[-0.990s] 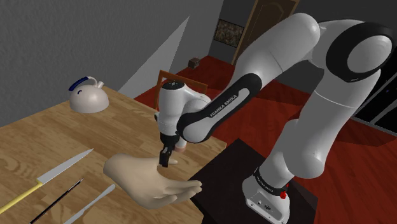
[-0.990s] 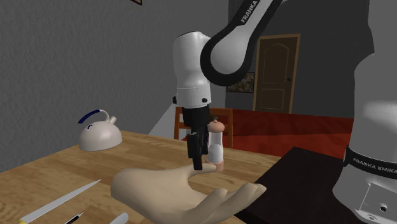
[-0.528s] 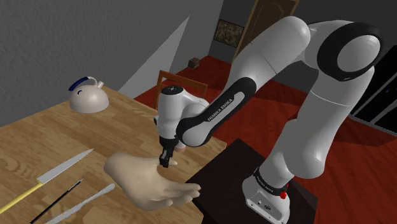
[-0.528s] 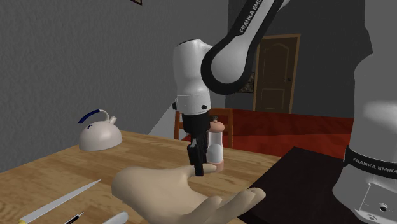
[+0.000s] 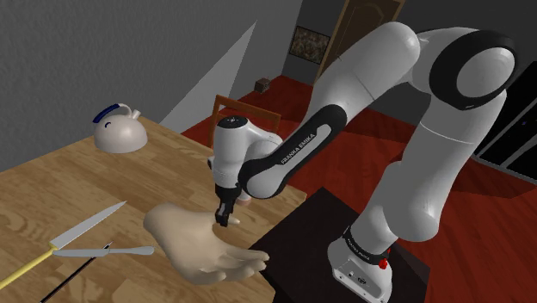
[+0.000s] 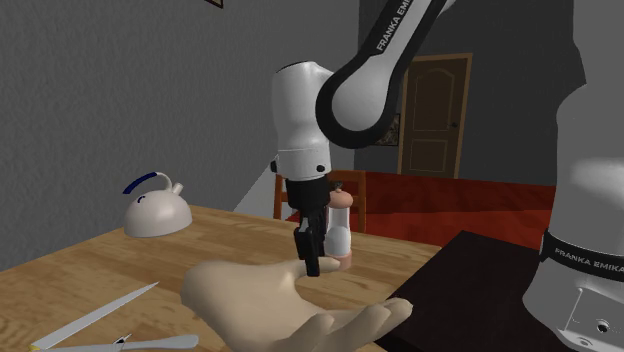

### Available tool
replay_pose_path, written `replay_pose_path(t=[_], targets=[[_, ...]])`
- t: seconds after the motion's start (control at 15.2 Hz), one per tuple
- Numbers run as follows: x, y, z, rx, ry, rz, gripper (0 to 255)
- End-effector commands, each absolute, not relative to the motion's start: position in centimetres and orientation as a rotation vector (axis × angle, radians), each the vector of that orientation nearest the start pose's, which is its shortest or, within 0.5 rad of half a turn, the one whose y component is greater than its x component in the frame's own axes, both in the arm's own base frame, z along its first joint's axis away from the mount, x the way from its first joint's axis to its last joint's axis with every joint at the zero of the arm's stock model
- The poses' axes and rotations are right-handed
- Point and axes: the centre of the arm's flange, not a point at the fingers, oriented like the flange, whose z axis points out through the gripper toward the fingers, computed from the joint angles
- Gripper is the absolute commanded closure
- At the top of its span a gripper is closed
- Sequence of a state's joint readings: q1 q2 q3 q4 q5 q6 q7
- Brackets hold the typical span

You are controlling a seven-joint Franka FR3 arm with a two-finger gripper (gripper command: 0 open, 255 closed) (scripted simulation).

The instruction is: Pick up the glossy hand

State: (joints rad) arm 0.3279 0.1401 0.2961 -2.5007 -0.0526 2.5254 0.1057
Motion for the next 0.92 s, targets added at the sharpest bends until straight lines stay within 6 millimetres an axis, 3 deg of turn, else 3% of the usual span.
replay_pose_path(t=[0.0, 0.86], targets=[[37.0, 26.9, 22.7, -3.040, -0.875, 0.172, 255], [37.0, 26.9, 29.6, -3.041, -0.875, 0.172, 255]])
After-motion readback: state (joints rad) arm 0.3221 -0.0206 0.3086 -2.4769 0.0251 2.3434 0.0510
